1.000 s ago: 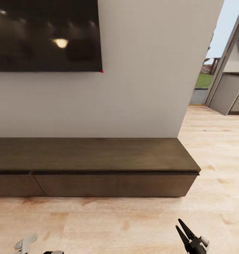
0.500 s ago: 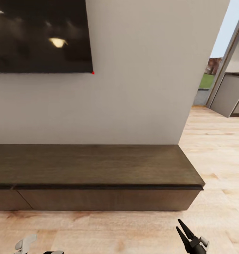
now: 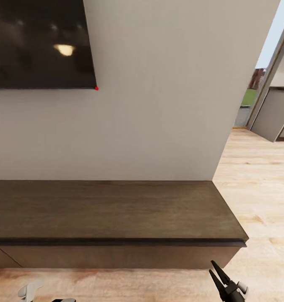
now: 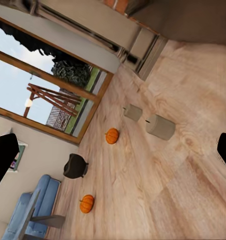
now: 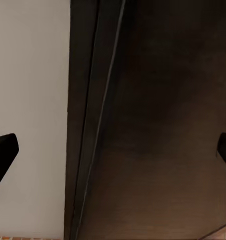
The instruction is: Place each of the two pumpkins and all three candles from the living room inside a cabinet in the living room (use any cabinet), then make sure every cabinet is closed, and position the cauldron so it is next to a table in the living room.
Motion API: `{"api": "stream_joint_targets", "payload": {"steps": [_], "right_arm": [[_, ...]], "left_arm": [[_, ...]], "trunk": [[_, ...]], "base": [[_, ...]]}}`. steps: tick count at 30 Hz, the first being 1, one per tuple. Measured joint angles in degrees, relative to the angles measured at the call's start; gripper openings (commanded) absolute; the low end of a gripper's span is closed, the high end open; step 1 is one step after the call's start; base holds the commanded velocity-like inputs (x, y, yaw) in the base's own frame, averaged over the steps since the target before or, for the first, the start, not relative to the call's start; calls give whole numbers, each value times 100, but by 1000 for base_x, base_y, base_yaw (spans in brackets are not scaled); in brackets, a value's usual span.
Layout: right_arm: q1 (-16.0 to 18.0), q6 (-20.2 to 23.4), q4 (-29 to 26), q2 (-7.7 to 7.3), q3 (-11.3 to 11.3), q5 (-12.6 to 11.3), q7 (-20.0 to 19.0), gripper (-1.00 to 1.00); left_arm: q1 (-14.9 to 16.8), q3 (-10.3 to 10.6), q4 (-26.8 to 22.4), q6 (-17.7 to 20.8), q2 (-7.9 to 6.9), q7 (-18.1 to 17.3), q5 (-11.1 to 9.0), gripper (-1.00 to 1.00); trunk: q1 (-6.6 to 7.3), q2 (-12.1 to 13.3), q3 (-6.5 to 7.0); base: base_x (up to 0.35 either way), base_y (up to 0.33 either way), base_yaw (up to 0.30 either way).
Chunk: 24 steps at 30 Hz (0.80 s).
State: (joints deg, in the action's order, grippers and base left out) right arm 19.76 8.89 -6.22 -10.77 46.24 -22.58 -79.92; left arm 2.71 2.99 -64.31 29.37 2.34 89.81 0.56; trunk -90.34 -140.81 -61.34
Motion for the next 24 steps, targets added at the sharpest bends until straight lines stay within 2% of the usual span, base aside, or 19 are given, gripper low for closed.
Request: {"api": "stream_joint_targets", "payload": {"steps": [4, 7, 17, 20, 24], "right_arm": [[-1, 5, 9, -2, 256, 7, 190, 100], [0, 6, 11, -2, 331, 9, 234, 100], [0, 8, 12, -8, 381, 10, 256, 100], [-1, 5, 12, -10, 382, 11, 257, 100], [-1, 1, 12, -11, 383, 10, 257, 100]], "left_arm": [[0, 0, -2, 0, -2, 0, -5, 100], [0, -1, -2, -1, 1, 0, -12, 100], [0, -1, -14, -1, 3, -1, -30, 100], [0, -2, -11, 0, 3, -1, -31, 100], [0, -1, -10, -3, 3, -1, -32, 100]], "trunk": [[-1, 0, 0], [-2, 0, 0], [-2, 0, 0], [-68, -119, -54], [-68, -120, -54]], "base": [[137, -91, 0], [51, -35, 0], [8, -6, 0], [0, 0, 0], [0, 0, 0]]}}
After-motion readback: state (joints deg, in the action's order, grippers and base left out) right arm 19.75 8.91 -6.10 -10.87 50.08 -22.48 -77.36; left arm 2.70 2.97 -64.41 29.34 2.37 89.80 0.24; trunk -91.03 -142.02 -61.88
